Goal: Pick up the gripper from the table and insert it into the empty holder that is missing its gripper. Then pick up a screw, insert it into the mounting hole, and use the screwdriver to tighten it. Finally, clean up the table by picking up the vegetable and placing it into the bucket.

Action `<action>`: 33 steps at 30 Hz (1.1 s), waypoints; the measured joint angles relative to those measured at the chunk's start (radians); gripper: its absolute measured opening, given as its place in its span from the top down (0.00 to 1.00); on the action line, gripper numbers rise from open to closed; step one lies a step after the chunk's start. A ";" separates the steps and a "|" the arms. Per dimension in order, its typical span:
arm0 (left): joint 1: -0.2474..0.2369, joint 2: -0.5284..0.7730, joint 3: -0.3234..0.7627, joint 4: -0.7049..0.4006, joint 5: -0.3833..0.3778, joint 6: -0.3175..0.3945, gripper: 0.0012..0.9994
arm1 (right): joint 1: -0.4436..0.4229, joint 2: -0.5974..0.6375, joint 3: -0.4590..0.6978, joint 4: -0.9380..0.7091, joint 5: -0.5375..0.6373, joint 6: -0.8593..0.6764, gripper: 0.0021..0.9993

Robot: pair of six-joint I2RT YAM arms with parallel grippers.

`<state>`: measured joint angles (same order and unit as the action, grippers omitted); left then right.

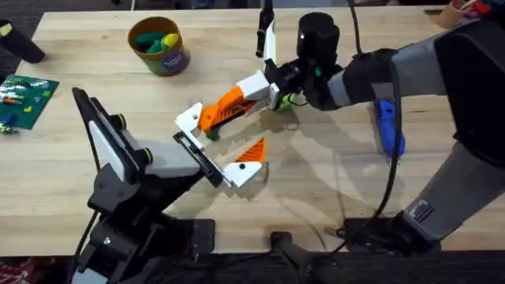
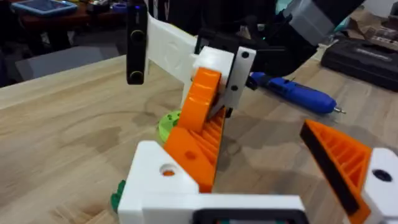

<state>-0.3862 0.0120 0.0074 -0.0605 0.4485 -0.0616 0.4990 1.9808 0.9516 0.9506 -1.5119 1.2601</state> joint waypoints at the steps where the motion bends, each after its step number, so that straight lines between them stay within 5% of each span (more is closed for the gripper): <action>1: 0.000 0.000 0.000 0.000 0.001 0.000 0.01 | 0.004 0.000 0.000 0.000 0.000 0.000 0.99; 33: 0.000 0.000 0.000 0.000 0.003 0.001 0.01 | 0.033 0.040 0.070 -0.019 -0.009 0.027 0.98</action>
<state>-0.3862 0.0120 0.0074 -0.0601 0.4519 -0.0608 0.5320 2.0206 1.0214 0.9313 -1.5204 1.2869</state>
